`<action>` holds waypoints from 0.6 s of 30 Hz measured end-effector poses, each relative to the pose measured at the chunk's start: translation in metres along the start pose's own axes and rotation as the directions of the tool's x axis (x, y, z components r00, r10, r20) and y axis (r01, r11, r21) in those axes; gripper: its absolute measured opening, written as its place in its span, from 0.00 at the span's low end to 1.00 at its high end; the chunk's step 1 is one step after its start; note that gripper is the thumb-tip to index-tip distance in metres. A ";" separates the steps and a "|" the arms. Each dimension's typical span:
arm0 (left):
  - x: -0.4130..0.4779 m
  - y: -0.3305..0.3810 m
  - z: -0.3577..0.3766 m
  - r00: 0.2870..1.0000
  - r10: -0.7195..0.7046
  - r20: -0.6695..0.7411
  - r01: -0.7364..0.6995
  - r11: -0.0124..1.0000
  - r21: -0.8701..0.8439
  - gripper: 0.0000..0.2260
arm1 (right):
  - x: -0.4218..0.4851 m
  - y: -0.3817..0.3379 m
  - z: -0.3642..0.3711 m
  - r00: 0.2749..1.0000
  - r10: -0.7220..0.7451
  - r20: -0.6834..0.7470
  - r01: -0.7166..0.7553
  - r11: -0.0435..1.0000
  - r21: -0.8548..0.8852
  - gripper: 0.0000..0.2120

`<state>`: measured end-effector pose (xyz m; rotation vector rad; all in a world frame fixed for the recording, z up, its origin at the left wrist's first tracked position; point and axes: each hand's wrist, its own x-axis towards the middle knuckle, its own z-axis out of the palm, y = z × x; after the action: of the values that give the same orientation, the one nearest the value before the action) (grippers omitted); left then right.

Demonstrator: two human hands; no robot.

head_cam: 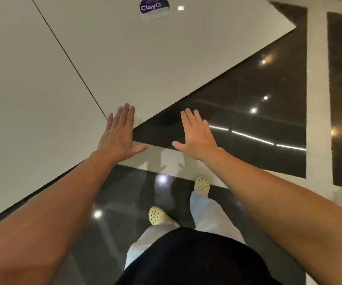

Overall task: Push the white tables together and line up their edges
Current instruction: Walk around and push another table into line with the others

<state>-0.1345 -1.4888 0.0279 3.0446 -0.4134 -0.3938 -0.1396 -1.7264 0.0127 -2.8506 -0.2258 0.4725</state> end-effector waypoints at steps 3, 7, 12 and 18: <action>0.030 0.038 -0.003 0.995 0.097 0.039 -0.098 0.994 0.041 0.50 | -0.009 0.047 -0.003 0.999 0.047 -0.025 -0.046 0.998 0.033 0.45; 0.083 0.096 -0.013 0.973 0.212 0.087 -0.220 0.971 0.096 0.51 | -0.003 0.117 -0.018 0.992 0.126 0.012 -0.126 0.990 0.066 0.46; 0.171 0.173 -0.034 0.949 0.308 0.062 -0.314 0.939 0.138 0.50 | 0.014 0.214 -0.061 0.984 0.176 0.000 -0.176 0.983 0.059 0.47; 0.269 0.277 -0.050 0.883 0.462 0.082 -0.469 0.866 0.174 0.52 | 0.034 0.318 -0.103 0.966 0.259 -0.015 -0.258 0.964 0.057 0.48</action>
<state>0.0582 -1.8275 0.0322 2.9622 -1.2226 -0.3977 -0.0379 -2.0464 0.0138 -2.8415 0.1643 0.4880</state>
